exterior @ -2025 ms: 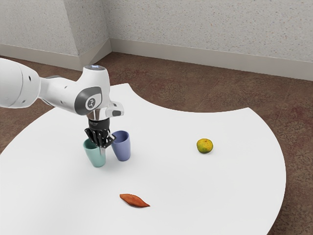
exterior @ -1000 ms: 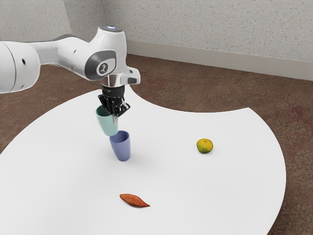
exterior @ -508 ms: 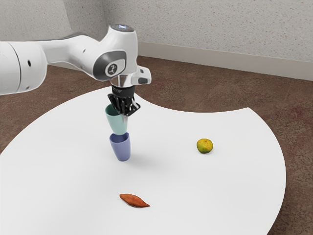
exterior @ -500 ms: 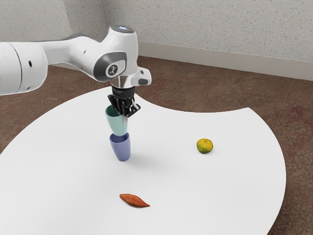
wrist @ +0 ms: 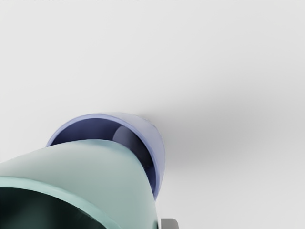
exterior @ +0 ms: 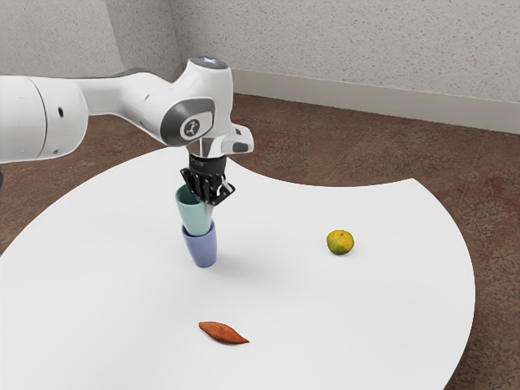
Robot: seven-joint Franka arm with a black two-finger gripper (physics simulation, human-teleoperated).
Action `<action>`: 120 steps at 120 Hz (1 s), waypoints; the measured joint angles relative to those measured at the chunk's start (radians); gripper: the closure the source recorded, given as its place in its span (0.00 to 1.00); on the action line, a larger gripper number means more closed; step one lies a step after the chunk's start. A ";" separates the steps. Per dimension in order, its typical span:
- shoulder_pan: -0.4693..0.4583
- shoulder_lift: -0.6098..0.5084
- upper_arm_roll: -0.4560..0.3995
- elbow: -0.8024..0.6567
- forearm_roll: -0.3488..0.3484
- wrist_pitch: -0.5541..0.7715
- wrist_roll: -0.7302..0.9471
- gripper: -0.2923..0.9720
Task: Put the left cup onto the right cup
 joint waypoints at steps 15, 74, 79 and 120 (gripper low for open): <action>0.000 0.001 0.002 -0.005 0.006 0.012 -0.004 0.55; -0.002 -0.217 0.006 -0.071 -0.005 -0.063 -0.012 0.26; -0.003 -0.248 0.009 -0.082 -0.017 -0.084 -0.013 0.26; -0.005 -0.293 0.014 -0.103 -0.049 -0.171 -0.016 0.24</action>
